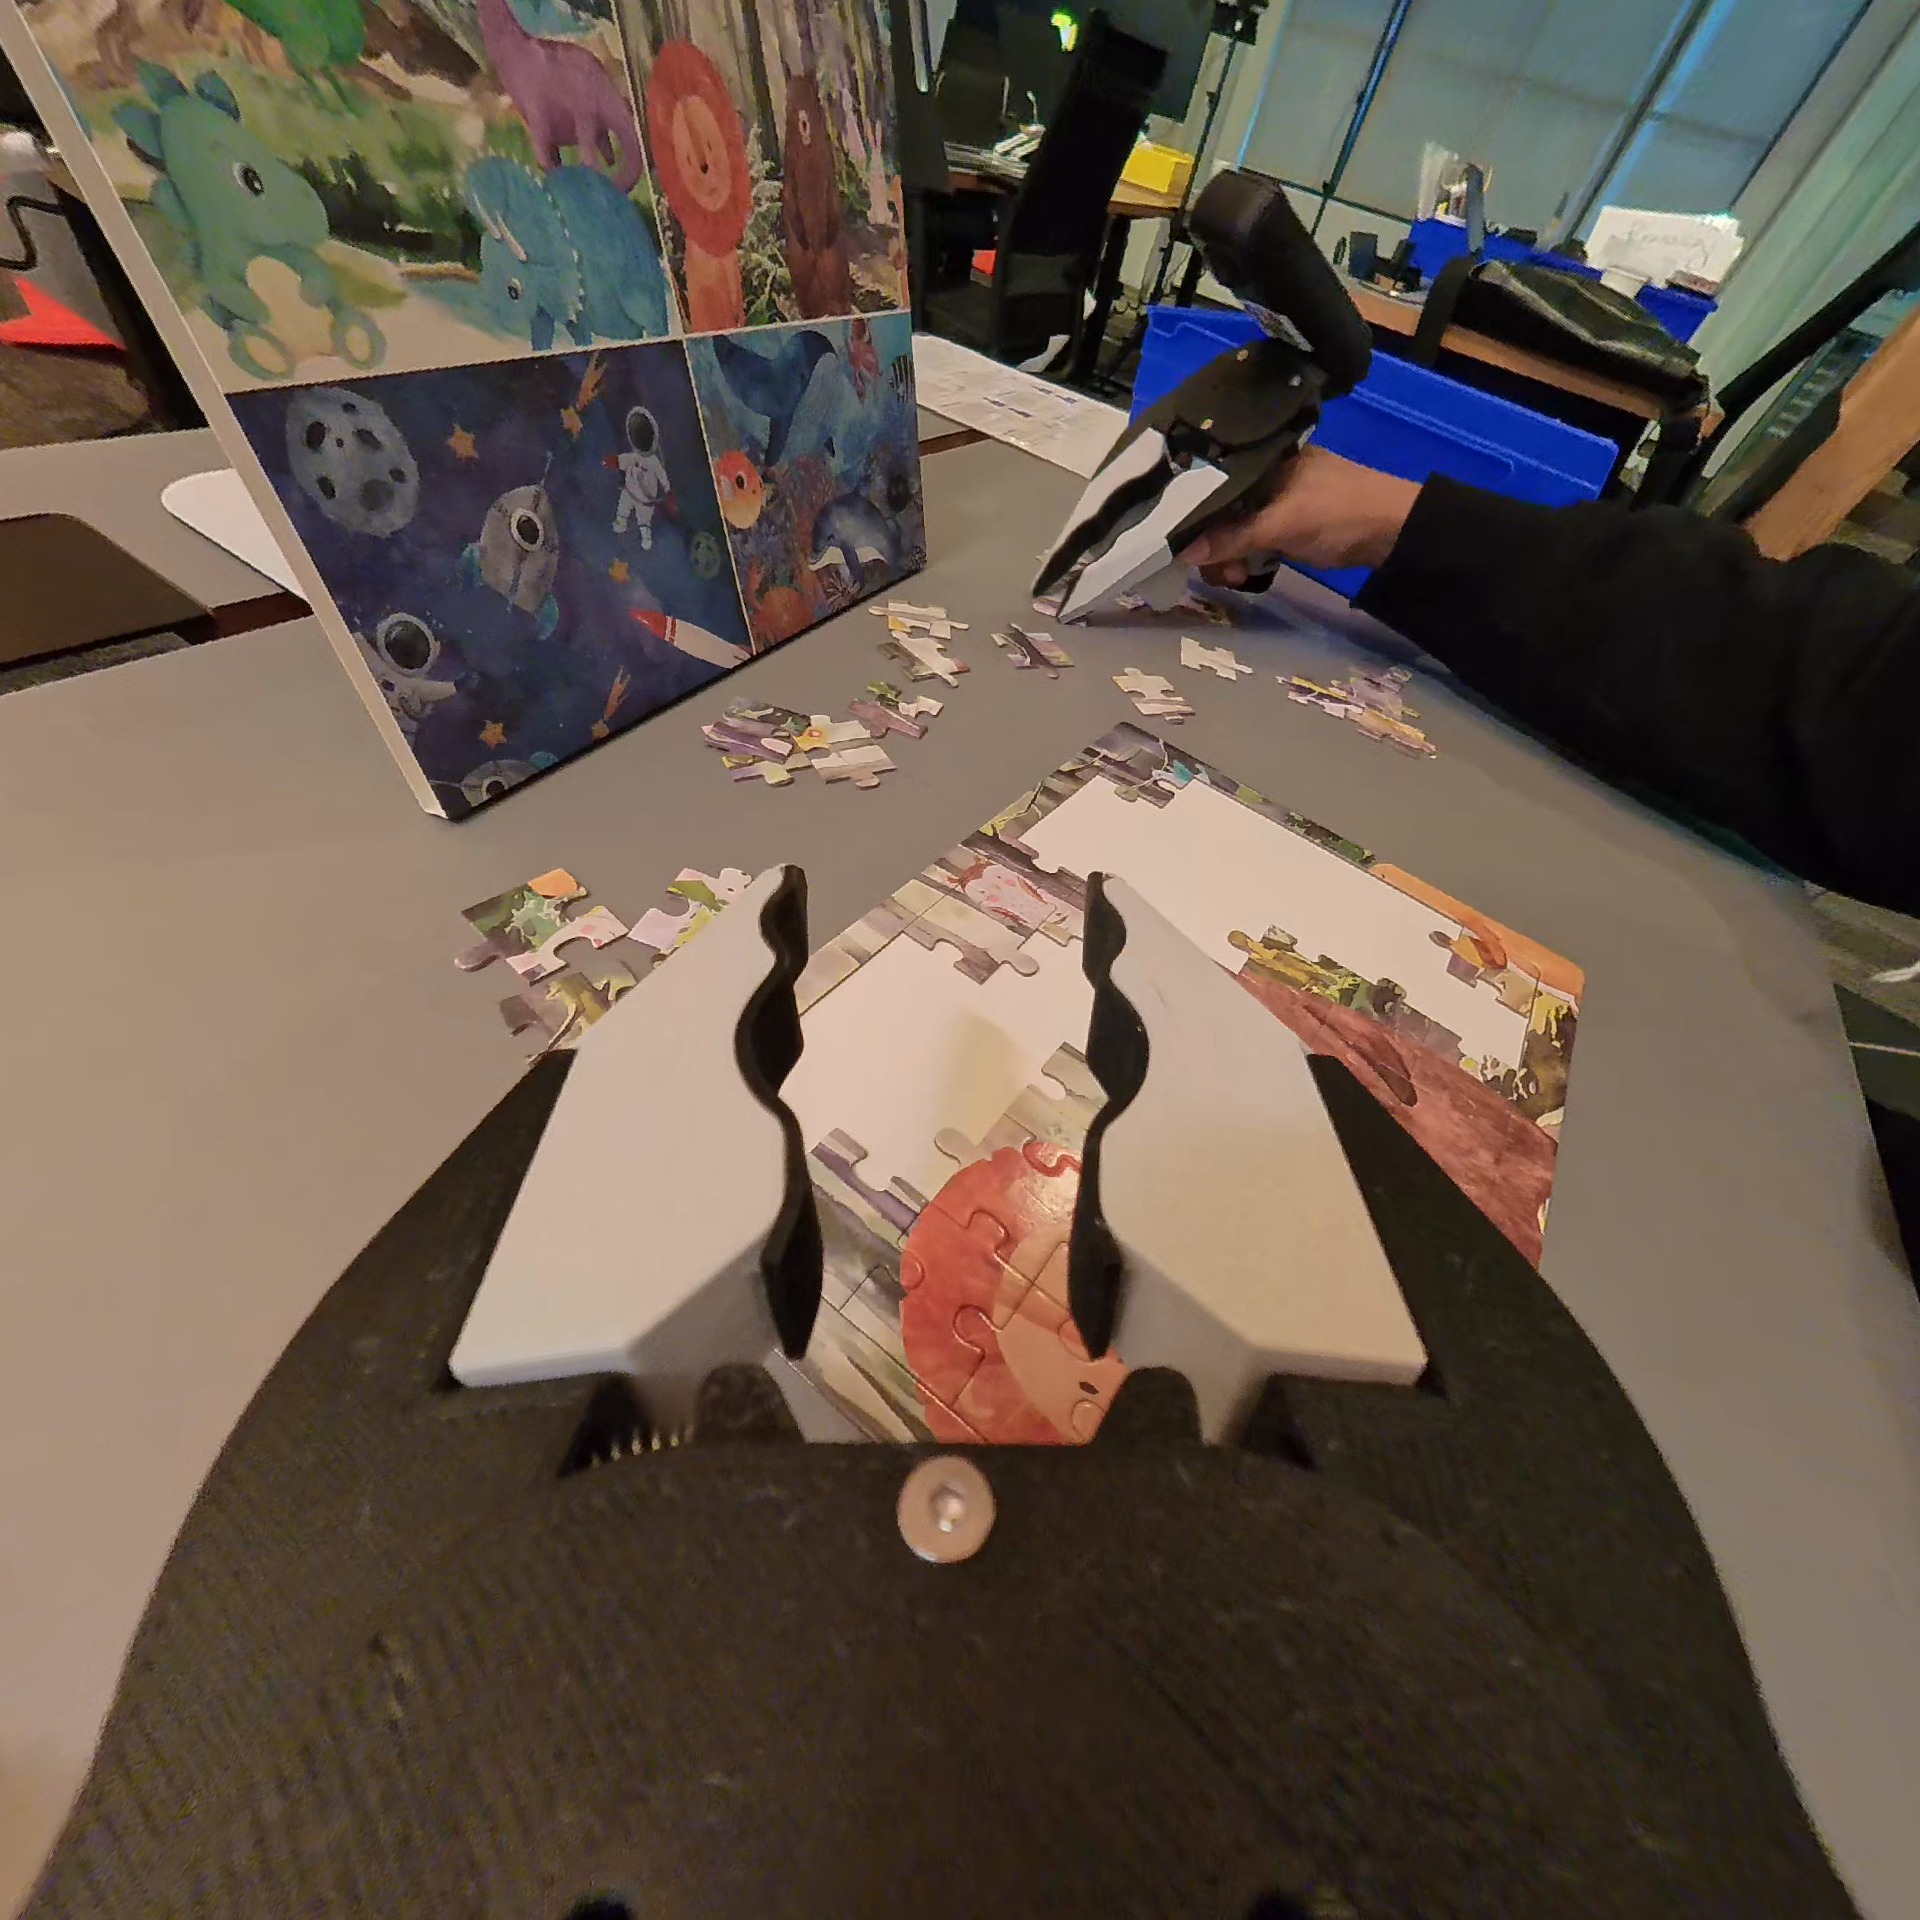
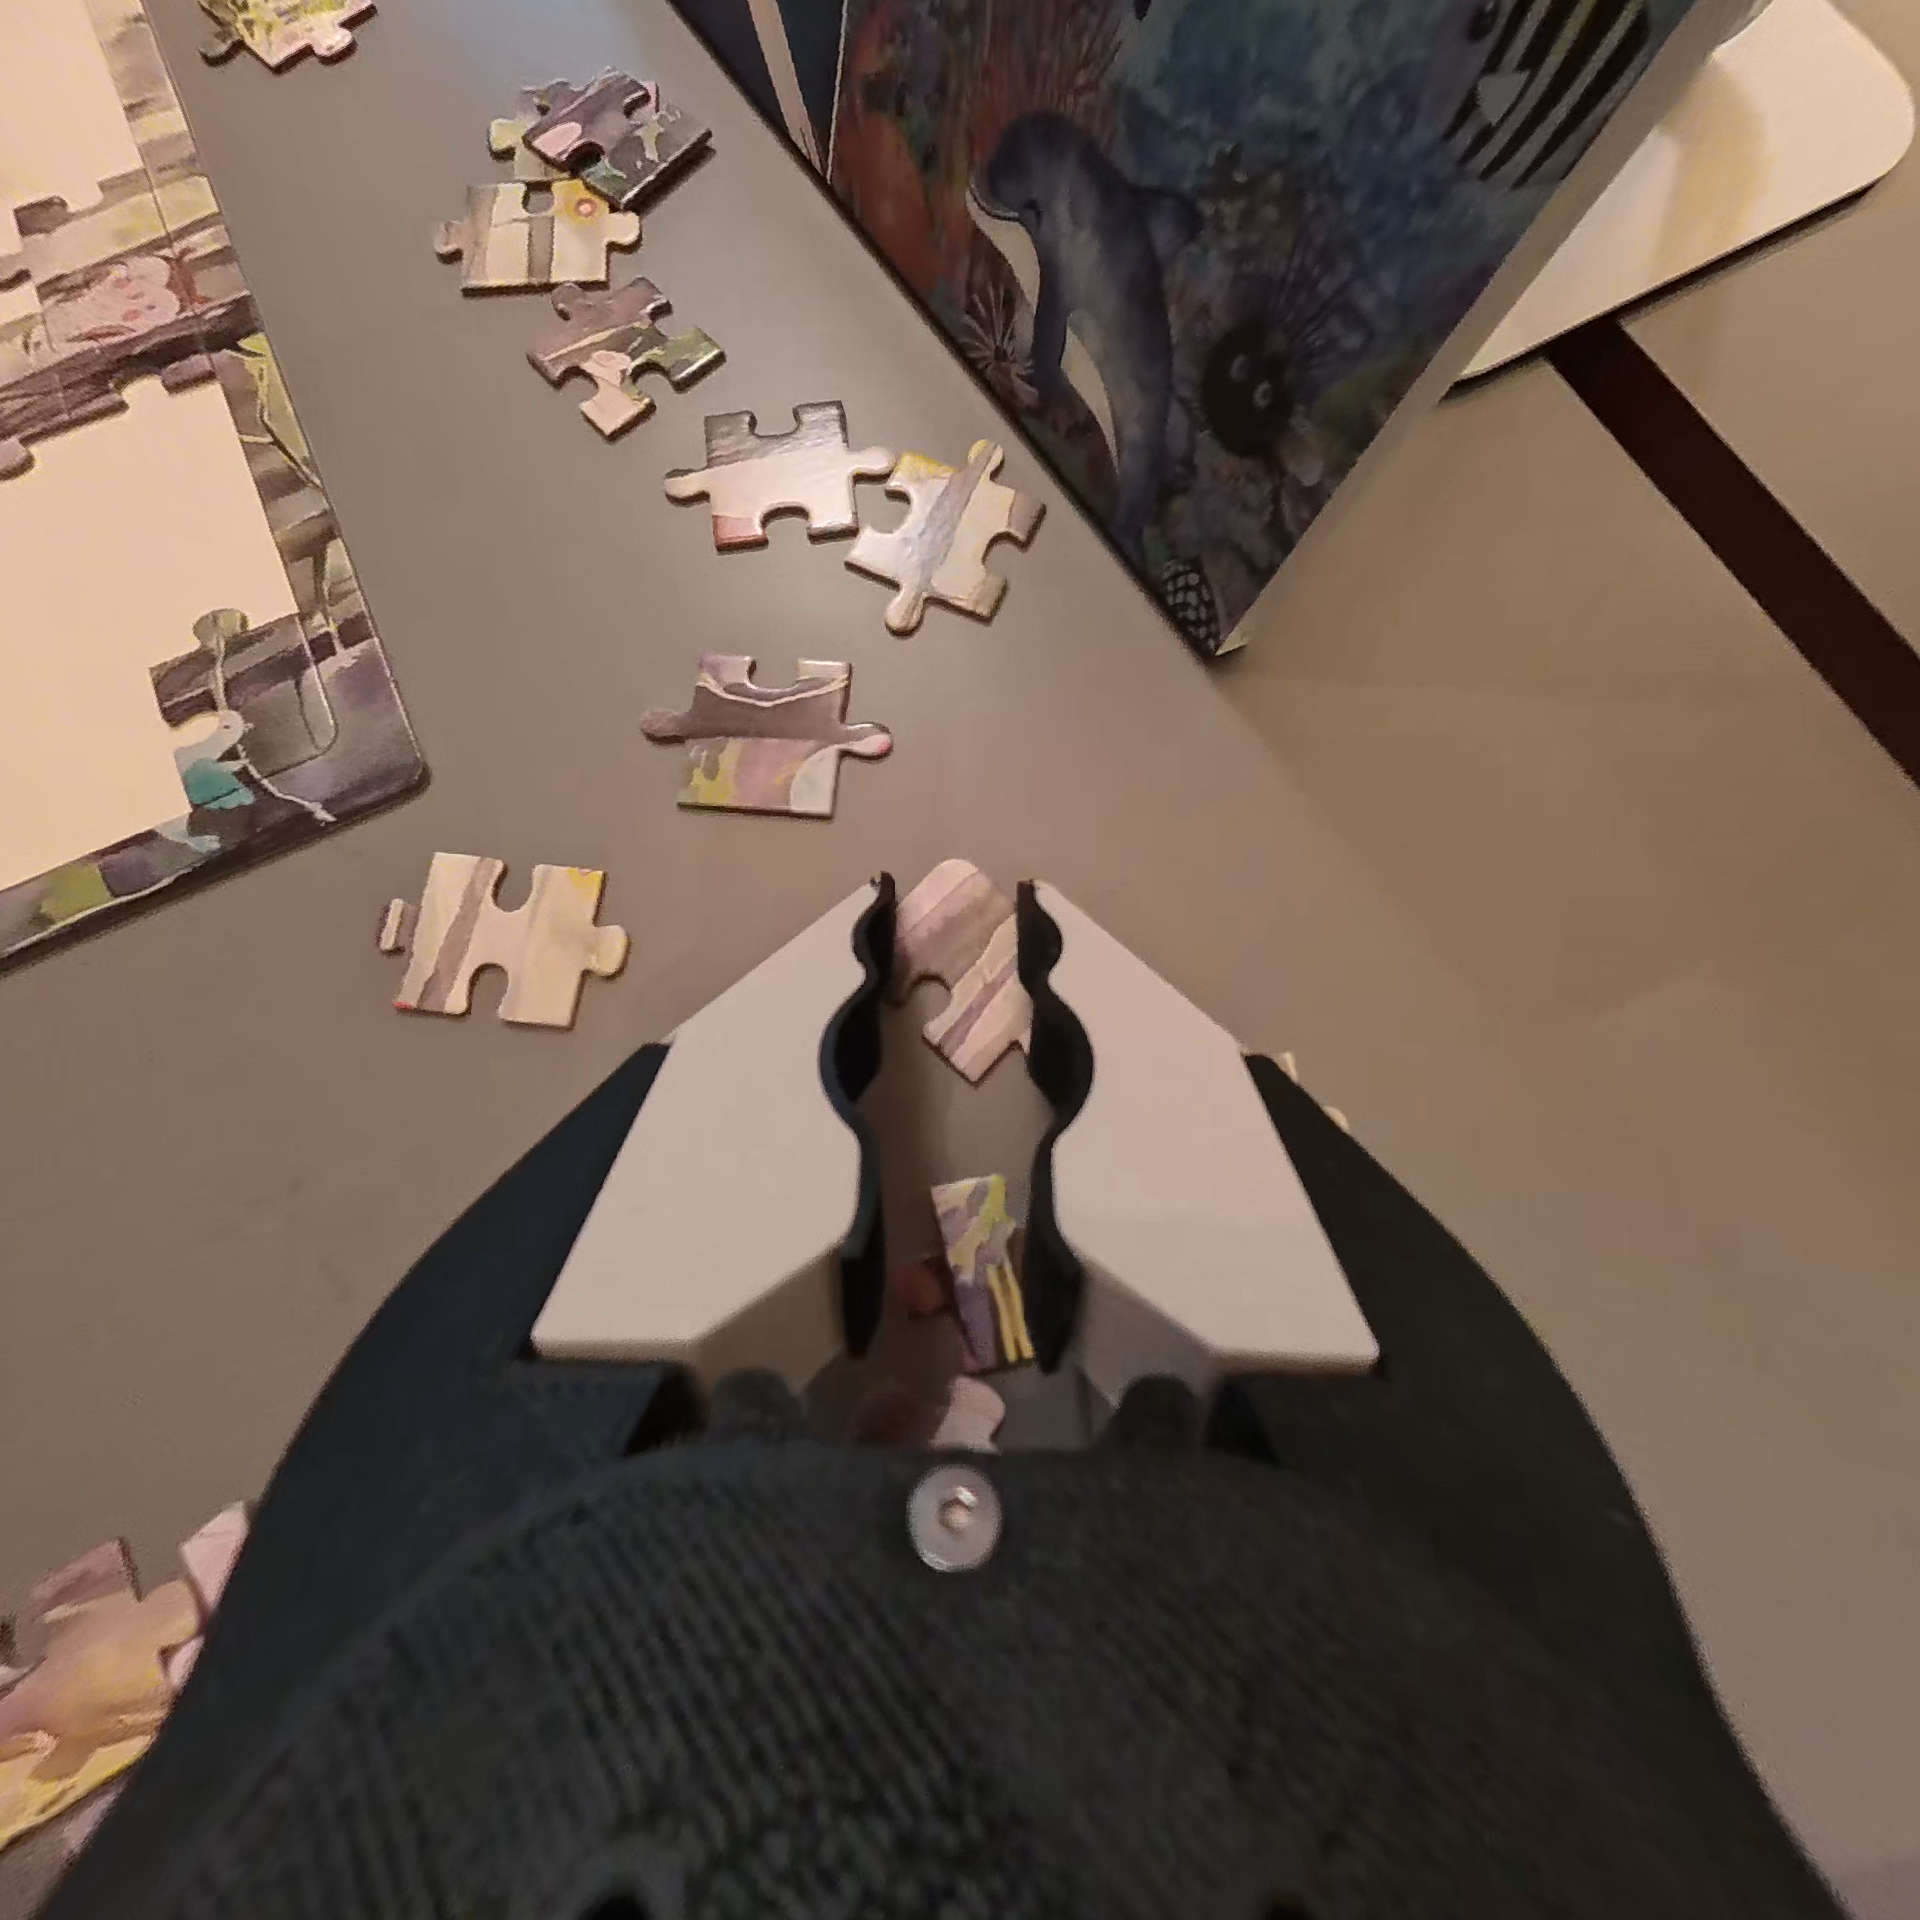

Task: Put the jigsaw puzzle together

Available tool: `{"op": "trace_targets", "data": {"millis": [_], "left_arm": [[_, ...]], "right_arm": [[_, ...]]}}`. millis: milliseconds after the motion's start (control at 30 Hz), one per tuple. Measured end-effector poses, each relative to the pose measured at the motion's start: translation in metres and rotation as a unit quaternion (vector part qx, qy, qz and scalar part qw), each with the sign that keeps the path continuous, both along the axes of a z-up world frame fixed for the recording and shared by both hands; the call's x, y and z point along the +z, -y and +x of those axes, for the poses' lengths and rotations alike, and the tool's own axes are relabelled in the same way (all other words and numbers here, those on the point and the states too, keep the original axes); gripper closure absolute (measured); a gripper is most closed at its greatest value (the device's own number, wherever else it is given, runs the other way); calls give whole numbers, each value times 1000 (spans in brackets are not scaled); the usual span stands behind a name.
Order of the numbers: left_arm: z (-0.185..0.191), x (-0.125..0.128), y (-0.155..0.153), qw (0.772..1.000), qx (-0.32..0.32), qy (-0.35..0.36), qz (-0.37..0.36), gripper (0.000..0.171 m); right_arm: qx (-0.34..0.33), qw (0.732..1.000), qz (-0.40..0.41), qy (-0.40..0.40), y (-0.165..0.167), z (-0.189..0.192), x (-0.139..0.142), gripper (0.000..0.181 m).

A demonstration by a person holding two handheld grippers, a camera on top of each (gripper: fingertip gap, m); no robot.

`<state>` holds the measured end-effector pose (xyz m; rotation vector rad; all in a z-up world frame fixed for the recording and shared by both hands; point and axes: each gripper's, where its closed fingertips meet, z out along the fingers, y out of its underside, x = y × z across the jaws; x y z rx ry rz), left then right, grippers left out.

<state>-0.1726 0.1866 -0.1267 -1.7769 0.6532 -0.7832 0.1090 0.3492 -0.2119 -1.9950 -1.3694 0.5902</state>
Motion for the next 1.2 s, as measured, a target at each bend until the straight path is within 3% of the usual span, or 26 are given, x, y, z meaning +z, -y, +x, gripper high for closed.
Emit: {"op": "trace_targets", "data": {"millis": [33, 67, 100, 233, 333, 433, 833, 1033, 1200], "left_arm": [[0, 0, 0, 1000, 0, 0, 0, 120], [0, 0, 0, 1000, 0, 0, 1, 120], [0, 0, 0, 1000, 1, 1, 1, 120], [0, 1, 0, 1000, 0, 2, 1, 120], [1, 1, 1, 1000, -2, 2, 1, 120], [2, 1, 1, 1000, -3, 0, 2, 120], [3, 4, 3, 1000, -6, 0, 6, 120], [4, 3, 3, 1000, -6, -2, 6, 120], [3, 1, 2, 1000, -5, -1, 4, 120]], "right_arm": [[2, 1000, -2, 0, 2, 0, 0, 165], [10, 1000, -5, 0, 7, -1, 1, 181], [12, 1000, -5, 0, 9, -2, 2, 181], [-4, 1000, 0, 15, 14, 1, 5, 149], [-19, 999, 23, 33, 8, 13, 8, 151], [-33, 999, -3, 41, 10, 27, 3, 149], [-30, 997, -67, 38, 73, 40, 1, 149], [-60, 998, 6, 5, 57, 34, 18, 150], [-51, 998, 4, 29, 53, 27, 6, 151]]}}
